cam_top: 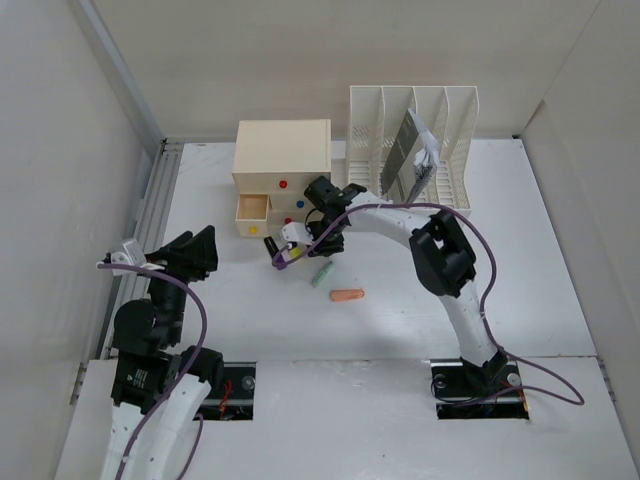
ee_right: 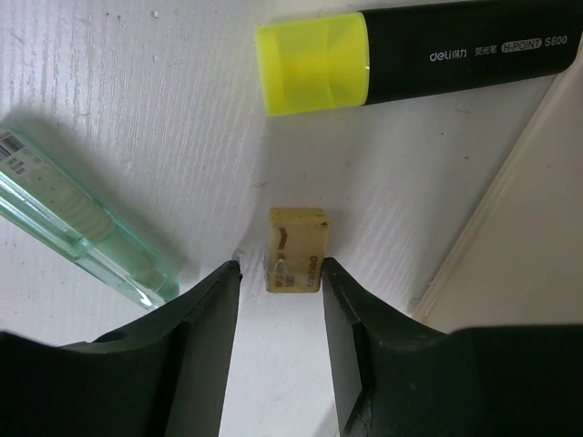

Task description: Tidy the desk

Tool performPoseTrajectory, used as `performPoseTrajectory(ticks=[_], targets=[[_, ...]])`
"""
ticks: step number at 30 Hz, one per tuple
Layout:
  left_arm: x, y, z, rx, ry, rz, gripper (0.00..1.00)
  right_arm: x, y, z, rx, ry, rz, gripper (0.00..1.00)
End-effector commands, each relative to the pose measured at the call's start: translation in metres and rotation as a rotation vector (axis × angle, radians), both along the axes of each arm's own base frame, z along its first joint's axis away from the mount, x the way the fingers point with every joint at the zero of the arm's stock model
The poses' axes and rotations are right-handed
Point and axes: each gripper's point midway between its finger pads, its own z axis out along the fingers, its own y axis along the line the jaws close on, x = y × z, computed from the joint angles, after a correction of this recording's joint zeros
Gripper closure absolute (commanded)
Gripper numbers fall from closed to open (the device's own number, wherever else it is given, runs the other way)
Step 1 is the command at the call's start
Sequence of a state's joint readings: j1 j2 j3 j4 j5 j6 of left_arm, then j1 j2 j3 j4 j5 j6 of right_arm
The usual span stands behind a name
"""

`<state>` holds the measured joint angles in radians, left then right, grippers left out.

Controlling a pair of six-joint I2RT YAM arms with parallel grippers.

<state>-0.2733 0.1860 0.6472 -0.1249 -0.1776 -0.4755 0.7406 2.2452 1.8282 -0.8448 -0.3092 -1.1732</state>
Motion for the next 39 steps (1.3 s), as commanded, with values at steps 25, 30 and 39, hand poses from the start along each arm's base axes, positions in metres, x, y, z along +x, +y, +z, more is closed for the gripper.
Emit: performPoseTrajectory(ticks=[25, 30, 39], targets=[[-0.005, 0.003, 0.014, -0.016, -0.057, 0.007, 0.43, 0.012, 0.064, 0.111, 0.332, -0.106, -0.121, 0.94], [-0.005, 0.004, 0.013, -0.018, -0.056, 0.016, 0.43, 0.019, 0.097, 0.187, 0.533, -0.179, -0.215, 0.94], [-0.005, 0.004, 0.013, -0.018, -0.056, 0.016, 0.43, 0.011, 0.139, 0.237, 0.705, -0.162, -0.203, 0.94]])
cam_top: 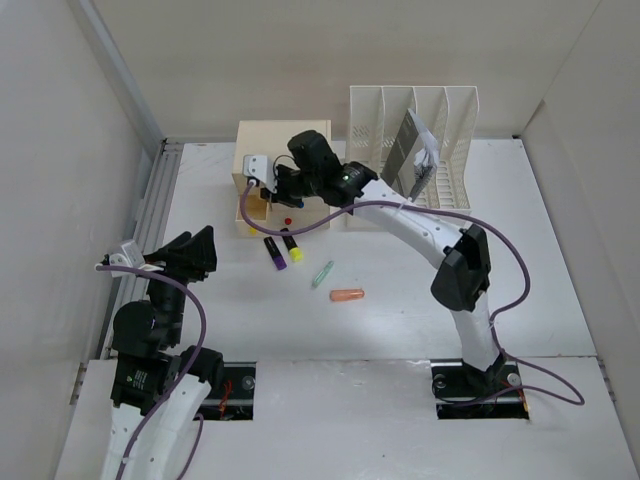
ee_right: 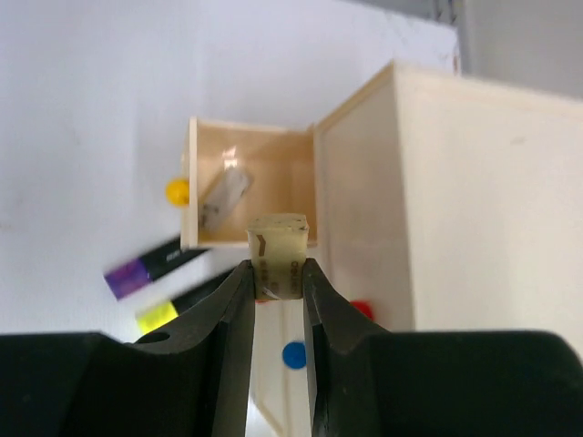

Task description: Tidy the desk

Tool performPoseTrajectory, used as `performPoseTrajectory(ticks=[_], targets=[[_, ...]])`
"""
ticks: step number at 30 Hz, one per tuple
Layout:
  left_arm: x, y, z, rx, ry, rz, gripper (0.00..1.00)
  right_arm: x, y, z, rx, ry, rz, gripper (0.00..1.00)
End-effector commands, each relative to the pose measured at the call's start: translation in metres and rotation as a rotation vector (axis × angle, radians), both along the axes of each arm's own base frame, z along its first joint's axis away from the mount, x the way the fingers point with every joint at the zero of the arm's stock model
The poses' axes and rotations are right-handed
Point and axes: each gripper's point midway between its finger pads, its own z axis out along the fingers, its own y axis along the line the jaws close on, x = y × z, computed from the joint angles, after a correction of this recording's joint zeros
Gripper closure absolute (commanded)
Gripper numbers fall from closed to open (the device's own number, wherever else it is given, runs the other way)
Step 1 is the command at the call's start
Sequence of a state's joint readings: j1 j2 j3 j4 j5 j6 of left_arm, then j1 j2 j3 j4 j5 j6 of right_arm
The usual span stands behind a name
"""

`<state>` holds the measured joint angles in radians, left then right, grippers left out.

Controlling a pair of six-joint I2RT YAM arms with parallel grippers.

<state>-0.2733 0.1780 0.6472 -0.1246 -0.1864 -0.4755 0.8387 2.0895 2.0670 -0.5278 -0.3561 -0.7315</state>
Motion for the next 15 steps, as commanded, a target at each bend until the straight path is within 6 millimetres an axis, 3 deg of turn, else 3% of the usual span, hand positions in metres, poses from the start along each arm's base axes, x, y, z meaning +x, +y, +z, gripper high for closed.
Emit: performPoseTrajectory(ticks=[1, 3, 4, 6, 7, 9, 10, 13, 15], targets=[[-0.003, 0.002, 0.012, -0.013, -0.049, 0.007, 0.43, -0.010, 0.026, 0.036, 0.123, -0.002, 0.024, 0.94], [-0.003, 0.003, 0.012, -0.005, -0.049, 0.009, 0.43, -0.006, 0.031, 0.027, 0.126, 0.012, 0.017, 0.94], [-0.003, 0.003, 0.012, -0.005, -0.049, 0.009, 0.43, -0.004, 0.033, 0.034, 0.147, 0.004, 0.014, 0.94], [-0.003, 0.003, 0.012, -0.005, -0.049, 0.009, 0.43, -0.002, 0.040, 0.025, 0.141, 0.009, -0.003, 0.93], [-0.003, 0.003, 0.012, -0.005, -0.049, 0.009, 0.43, -0.001, 0.041, 0.032, 0.162, 0.012, -0.009, 0.91], [-0.003, 0.003, 0.012, -0.005, -0.049, 0.009, 0.43, 0.002, 0.046, 0.018, 0.155, 0.044, -0.021, 0.91], [-0.003, 0.003, 0.012, -0.005, -0.049, 0.009, 0.43, 0.003, 0.048, 0.026, 0.176, 0.039, -0.024, 0.91], [-0.003, 0.003, 0.012, -0.005, -0.049, 0.009, 0.43, 0.008, 0.054, 0.008, 0.158, 0.057, -0.062, 0.91], [-0.003, 0.003, 0.012, -0.005, -0.049, 0.009, 0.43, 0.015, 0.055, 0.009, 0.171, 0.047, -0.091, 0.91]])
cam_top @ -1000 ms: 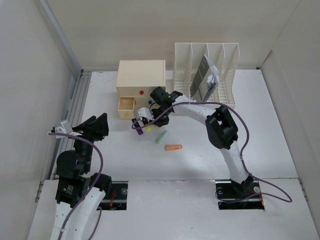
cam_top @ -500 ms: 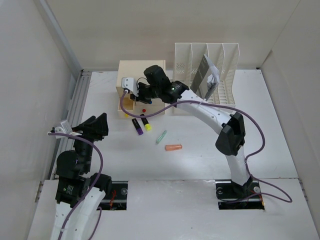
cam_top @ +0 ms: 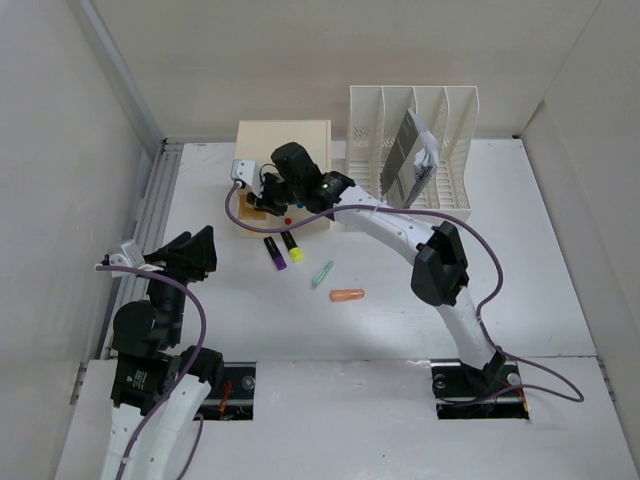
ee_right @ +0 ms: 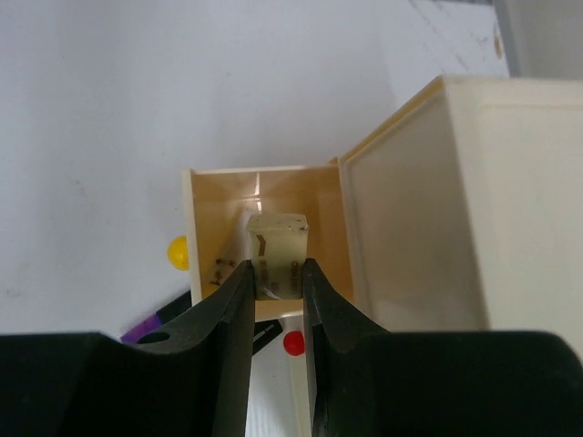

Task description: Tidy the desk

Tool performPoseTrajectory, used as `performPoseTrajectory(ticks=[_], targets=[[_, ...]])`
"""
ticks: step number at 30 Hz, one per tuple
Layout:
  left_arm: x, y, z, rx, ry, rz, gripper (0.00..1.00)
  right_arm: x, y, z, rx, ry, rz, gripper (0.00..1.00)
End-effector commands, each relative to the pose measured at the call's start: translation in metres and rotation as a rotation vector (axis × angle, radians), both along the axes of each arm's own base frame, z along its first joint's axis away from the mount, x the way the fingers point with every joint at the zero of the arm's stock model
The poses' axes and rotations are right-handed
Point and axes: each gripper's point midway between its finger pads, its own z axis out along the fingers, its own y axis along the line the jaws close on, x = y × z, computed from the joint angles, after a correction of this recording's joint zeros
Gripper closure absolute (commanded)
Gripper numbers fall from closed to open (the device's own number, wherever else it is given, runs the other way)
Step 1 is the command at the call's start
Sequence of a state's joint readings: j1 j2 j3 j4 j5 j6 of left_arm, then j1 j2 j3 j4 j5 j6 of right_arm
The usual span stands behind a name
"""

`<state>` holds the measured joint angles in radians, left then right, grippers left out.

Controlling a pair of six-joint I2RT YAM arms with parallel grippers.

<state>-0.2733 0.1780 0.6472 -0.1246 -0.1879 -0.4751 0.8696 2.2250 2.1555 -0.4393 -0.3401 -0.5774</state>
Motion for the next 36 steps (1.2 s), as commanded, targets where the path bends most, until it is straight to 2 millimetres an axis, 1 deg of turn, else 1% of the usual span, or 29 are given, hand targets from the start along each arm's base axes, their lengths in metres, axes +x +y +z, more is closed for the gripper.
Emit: performPoseTrajectory(ticks=[1, 3, 4, 5, 7, 8, 9, 10, 11, 12, 13, 14, 15, 16, 17, 18, 19, 20, 21, 22, 24, 25, 26, 28, 30, 32, 33, 35, 36], targets=[[-0.003, 0.002, 0.012, -0.005, -0.049, 0.008, 0.43, 0.011, 0.015, 0.028, 0.091, -0.040, -0.065, 0.89], [-0.003, 0.002, 0.009, -0.002, -0.040, 0.008, 0.43, 0.014, 0.014, 0.032, 0.095, -0.050, -0.076, 0.79], [-0.003, 0.002, 0.009, -0.002, -0.040, 0.008, 0.43, 0.013, 0.015, 0.032, 0.098, -0.042, -0.080, 0.70], [-0.003, 0.002, 0.009, -0.002, -0.040, 0.008, 0.43, 0.013, 0.015, 0.032, 0.098, -0.042, -0.080, 0.56], [-0.001, 0.002, 0.008, 0.000, -0.032, 0.008, 0.43, 0.013, 0.015, 0.032, 0.098, -0.042, -0.080, 0.49], [-0.001, 0.002, 0.008, 0.000, -0.032, 0.008, 0.43, 0.013, 0.014, 0.038, 0.105, -0.048, -0.080, 0.48], [-0.001, 0.002, 0.008, 0.000, -0.032, 0.008, 0.43, 0.013, 0.014, 0.038, 0.105, -0.048, -0.080, 0.48], [-0.001, 0.002, 0.008, 0.000, -0.032, 0.008, 0.43, 0.011, 0.012, 0.045, 0.118, -0.046, -0.084, 0.48], [-0.001, 0.002, 0.008, 0.000, -0.032, 0.008, 0.43, 0.011, 0.012, 0.046, 0.119, -0.046, -0.084, 0.48], [-0.001, 0.002, 0.008, 0.000, -0.032, 0.008, 0.43, 0.007, 0.013, 0.051, 0.131, -0.043, -0.062, 0.50], [-0.001, 0.002, 0.008, 0.000, -0.032, 0.008, 0.43, 0.007, 0.013, 0.052, 0.132, -0.043, -0.061, 0.56], [-0.001, 0.002, 0.008, 0.000, -0.032, 0.008, 0.43, 0.003, 0.015, 0.052, 0.140, -0.028, -0.044, 0.65], [-0.001, 0.002, 0.008, 0.000, -0.032, 0.008, 0.43, -0.004, 0.018, 0.050, 0.141, -0.009, -0.010, 0.84], [-0.001, 0.002, 0.008, 0.000, -0.032, 0.008, 0.43, -0.009, 0.018, 0.048, 0.137, 0.007, 0.011, 0.94], [-0.001, 0.002, 0.008, 0.000, -0.032, 0.008, 0.43, -0.013, 0.019, 0.047, 0.136, 0.021, 0.033, 1.00], [-0.001, 0.002, 0.008, 0.000, -0.032, 0.008, 0.43, -0.020, 0.020, 0.045, 0.135, 0.040, 0.063, 1.00], [-0.001, 0.002, 0.008, 0.000, -0.032, 0.008, 0.43, -0.034, 0.024, 0.044, 0.142, 0.063, 0.145, 1.00], [-0.001, 0.002, 0.008, 0.000, -0.032, 0.008, 0.43, -0.041, 0.024, 0.043, 0.141, 0.086, 0.178, 1.00], [-0.001, 0.002, 0.008, 0.000, -0.032, 0.008, 0.43, -0.050, 0.024, 0.036, 0.127, 0.099, 0.228, 1.00], [-0.001, 0.002, 0.008, 0.000, -0.032, 0.008, 0.43, -0.065, 0.024, 0.039, 0.134, 0.122, 0.313, 1.00], [-0.001, 0.002, 0.008, 0.000, -0.032, 0.008, 0.43, -0.079, 0.021, 0.037, 0.122, 0.146, 0.380, 1.00], [-0.001, 0.002, 0.008, 0.000, -0.032, 0.008, 0.43, -0.083, 0.021, 0.028, 0.108, 0.169, 0.401, 1.00], [-0.001, 0.002, 0.008, 0.000, -0.032, 0.008, 0.43, -0.082, 0.022, 0.027, 0.108, 0.170, 0.401, 1.00], [-0.001, 0.002, 0.008, 0.000, -0.032, 0.008, 0.43, -0.079, 0.020, 0.015, 0.077, 0.187, 0.375, 1.00], [-0.001, 0.002, 0.008, 0.000, -0.032, 0.008, 0.43, -0.073, 0.019, 0.013, 0.064, 0.173, 0.345, 1.00], [-0.001, 0.002, 0.008, 0.000, -0.032, 0.008, 0.43, -0.066, 0.017, 0.001, 0.044, 0.176, 0.300, 1.00], [-0.001, 0.002, 0.008, 0.000, -0.032, 0.008, 0.43, -0.058, 0.018, -0.005, 0.024, 0.154, 0.239, 1.00], [-0.001, 0.002, 0.008, 0.000, -0.032, 0.008, 0.43, -0.039, 0.018, -0.002, 0.036, 0.127, 0.123, 1.00], [-0.001, 0.002, 0.008, 0.000, -0.032, 0.008, 0.43, -0.019, 0.010, -0.009, 0.009, 0.091, 0.007, 1.00]])
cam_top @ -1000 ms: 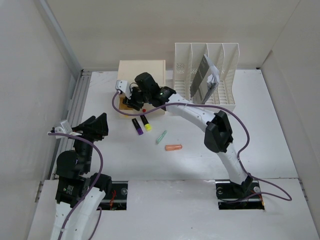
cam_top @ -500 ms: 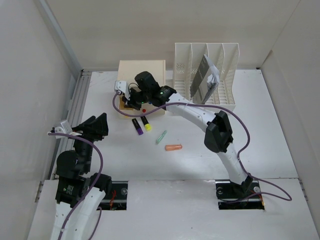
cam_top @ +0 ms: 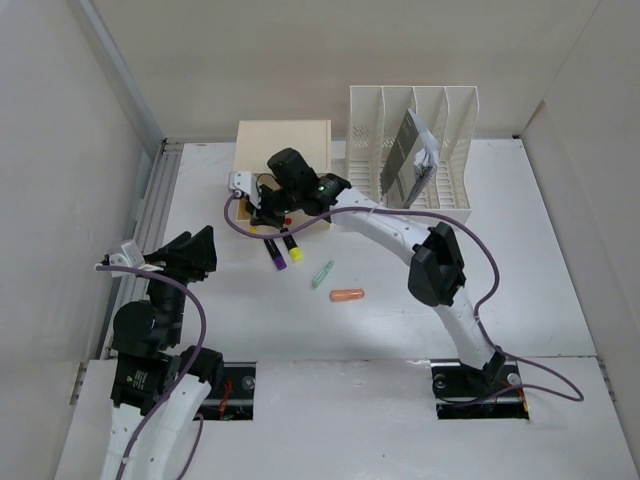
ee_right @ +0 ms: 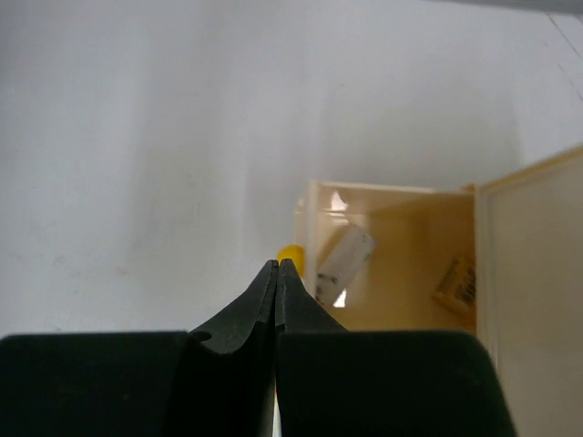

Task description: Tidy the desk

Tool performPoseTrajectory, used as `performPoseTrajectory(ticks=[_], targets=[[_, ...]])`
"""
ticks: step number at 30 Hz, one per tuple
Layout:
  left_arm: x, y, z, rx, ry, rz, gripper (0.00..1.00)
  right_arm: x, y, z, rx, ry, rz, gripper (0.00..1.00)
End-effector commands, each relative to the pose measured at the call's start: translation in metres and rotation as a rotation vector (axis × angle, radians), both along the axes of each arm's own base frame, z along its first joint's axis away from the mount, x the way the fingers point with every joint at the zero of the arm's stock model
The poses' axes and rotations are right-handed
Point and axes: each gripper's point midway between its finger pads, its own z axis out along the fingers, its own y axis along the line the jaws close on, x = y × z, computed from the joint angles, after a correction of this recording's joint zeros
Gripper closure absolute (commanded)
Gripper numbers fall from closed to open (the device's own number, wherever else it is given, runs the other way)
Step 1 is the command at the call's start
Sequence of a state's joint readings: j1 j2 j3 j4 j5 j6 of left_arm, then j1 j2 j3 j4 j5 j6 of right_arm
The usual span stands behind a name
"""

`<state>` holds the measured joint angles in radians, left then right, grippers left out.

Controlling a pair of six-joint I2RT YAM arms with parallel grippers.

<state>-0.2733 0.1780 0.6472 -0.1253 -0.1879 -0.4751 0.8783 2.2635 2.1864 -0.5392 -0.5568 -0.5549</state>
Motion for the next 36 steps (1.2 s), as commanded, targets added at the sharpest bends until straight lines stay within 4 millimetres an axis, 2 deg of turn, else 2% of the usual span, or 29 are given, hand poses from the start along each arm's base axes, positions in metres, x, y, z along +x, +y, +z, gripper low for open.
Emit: performPoseTrajectory(ticks=[1, 4, 9, 10, 11, 12, 13, 18, 23, 24, 31, 32, 34, 35, 36], targets=[[-0.001, 0.002, 0.008, 0.000, -0.032, 0.008, 0.43, 0.032, 0.002, 0.018, 0.020, -0.111, -0.222, 1.00], [-0.001, 0.002, 0.008, 0.000, -0.032, 0.008, 0.43, 0.053, -0.005, 0.014, 0.009, -0.132, -0.362, 1.00], [-0.001, 0.002, 0.008, 0.000, -0.032, 0.008, 0.43, 0.074, -0.005, 0.023, 0.031, -0.228, -0.553, 1.00], [-0.001, 0.002, 0.008, 0.000, -0.032, 0.008, 0.43, 0.080, -0.008, 0.017, 0.017, -0.259, -0.611, 1.00], [-0.001, 0.002, 0.008, 0.000, -0.032, 0.008, 0.43, 0.086, -0.016, 0.022, 0.005, -0.322, -0.723, 1.00], [-0.001, 0.002, 0.008, 0.000, -0.032, 0.008, 0.43, 0.095, -0.017, 0.031, 0.038, -0.367, -0.759, 1.00], [-0.001, 0.002, 0.008, 0.000, -0.032, 0.008, 0.43, 0.094, -0.018, 0.022, 0.015, -0.385, -0.776, 1.00], [-0.001, 0.002, 0.008, 0.000, -0.032, 0.008, 0.43, 0.105, -0.022, 0.016, -0.004, -0.418, -0.836, 1.00], [-0.001, 0.002, 0.008, 0.000, -0.032, 0.008, 0.43, 0.102, -0.022, 0.005, -0.023, -0.410, -0.819, 1.00], [-0.001, 0.002, 0.008, 0.000, -0.032, 0.008, 0.43, 0.099, -0.019, 0.013, -0.003, -0.401, -0.796, 1.00], [-0.001, 0.002, 0.008, 0.000, -0.032, 0.008, 0.43, 0.101, -0.029, 0.015, -0.009, -0.411, -0.848, 1.00], [-0.001, 0.002, 0.008, 0.000, -0.032, 0.008, 0.43, 0.100, -0.029, 0.021, 0.002, -0.409, -0.841, 1.00], [-0.001, 0.002, 0.008, 0.000, -0.032, 0.008, 0.43, 0.090, -0.024, 0.014, -0.001, -0.381, -0.779, 1.00], [-0.001, 0.002, 0.008, 0.000, -0.032, 0.008, 0.43, 0.081, -0.017, 0.025, 0.028, -0.355, -0.711, 1.00], [-0.001, 0.002, 0.008, 0.000, -0.032, 0.008, 0.43, 0.069, -0.016, 0.008, -0.030, -0.313, -0.647, 1.00]])
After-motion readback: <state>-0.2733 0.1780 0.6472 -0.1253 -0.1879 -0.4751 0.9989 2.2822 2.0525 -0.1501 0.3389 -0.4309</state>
